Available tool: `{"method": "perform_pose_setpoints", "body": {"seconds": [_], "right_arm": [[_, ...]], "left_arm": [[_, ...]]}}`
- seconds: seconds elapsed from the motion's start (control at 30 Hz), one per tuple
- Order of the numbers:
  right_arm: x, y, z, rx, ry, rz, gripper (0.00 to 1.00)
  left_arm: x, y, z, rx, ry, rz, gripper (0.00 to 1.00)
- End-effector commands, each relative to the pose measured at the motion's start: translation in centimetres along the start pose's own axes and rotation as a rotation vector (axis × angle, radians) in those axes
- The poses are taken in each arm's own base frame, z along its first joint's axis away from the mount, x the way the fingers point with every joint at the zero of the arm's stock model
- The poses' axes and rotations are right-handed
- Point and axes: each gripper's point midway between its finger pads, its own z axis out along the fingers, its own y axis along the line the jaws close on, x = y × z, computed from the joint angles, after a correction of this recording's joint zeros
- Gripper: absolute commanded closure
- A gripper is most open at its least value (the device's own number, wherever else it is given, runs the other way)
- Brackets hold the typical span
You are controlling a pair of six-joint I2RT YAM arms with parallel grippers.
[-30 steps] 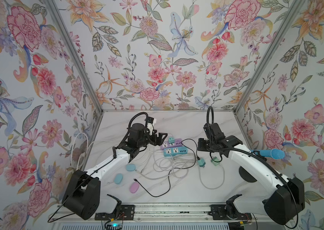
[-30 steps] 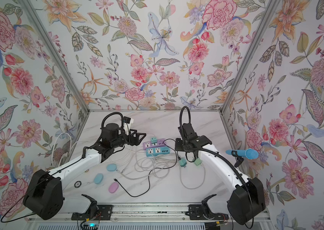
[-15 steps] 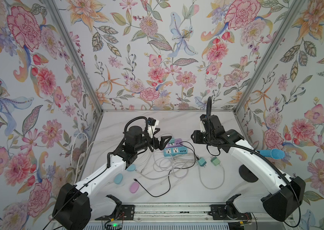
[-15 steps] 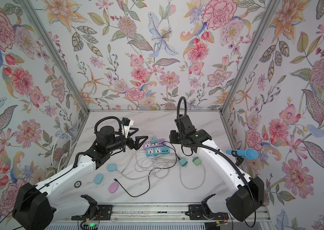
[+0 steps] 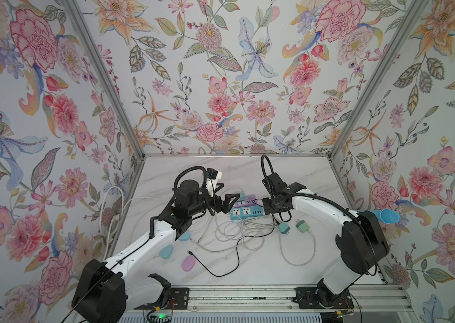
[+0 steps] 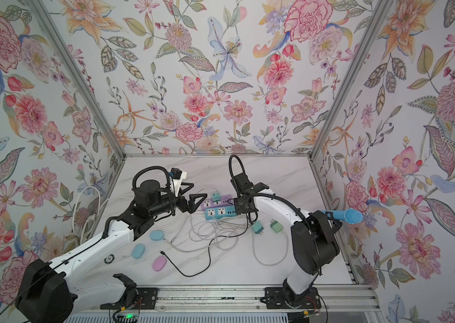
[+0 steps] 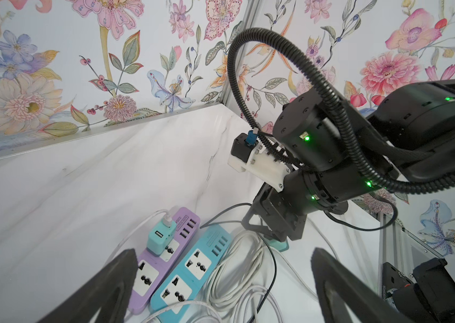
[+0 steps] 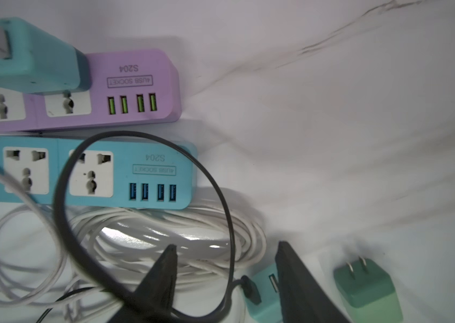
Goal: Charge the bluetooth headset
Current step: Pick up the plug from the center of the board.
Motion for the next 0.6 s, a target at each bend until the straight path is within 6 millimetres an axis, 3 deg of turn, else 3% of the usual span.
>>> {"method": "perform_pose_setpoints", "body": {"seconds": [0.0,0.03,0.07,0.17,0.3,0.4,0.57], "right_arm": [[-2.3,0.8,-0.4,-0.035,-0.055,-0.003,0.78],[-2.5,1.0,-0.6,-0.044,-0.061,-0.010,0.96],[-2.6,1.2,-1.0,-0.051,-0.071,-0.014,1.00],[-3.0,1.5,-3.1,-0.083,-0.111,0.007,1.00],[-4.2,1.6,-7.5,-0.135,-0.194,0.077,1.00],[-5.4,2.0,-10.9,-0.196,-0.236,0.117,1.00],[-7.4,3.4,-14.9,-0.310,-0.288,0.167,1.00]], "left_arm": [[0.1,0.3,-0.1,-0.013,-0.012,-0.017,0.05],[0.1,0.4,-0.2,-0.023,-0.009,-0.015,0.07],[0.1,0.5,-0.2,-0.029,-0.005,-0.014,0.07],[0.2,0.7,-0.2,-0.042,0.001,-0.011,0.07],[0.0,0.8,0.2,-0.065,0.004,0.010,0.08],[-0.1,-0.1,0.9,-0.063,0.022,0.055,0.05],[-0.3,-1.6,2.0,-0.020,0.026,0.084,0.00]]}}
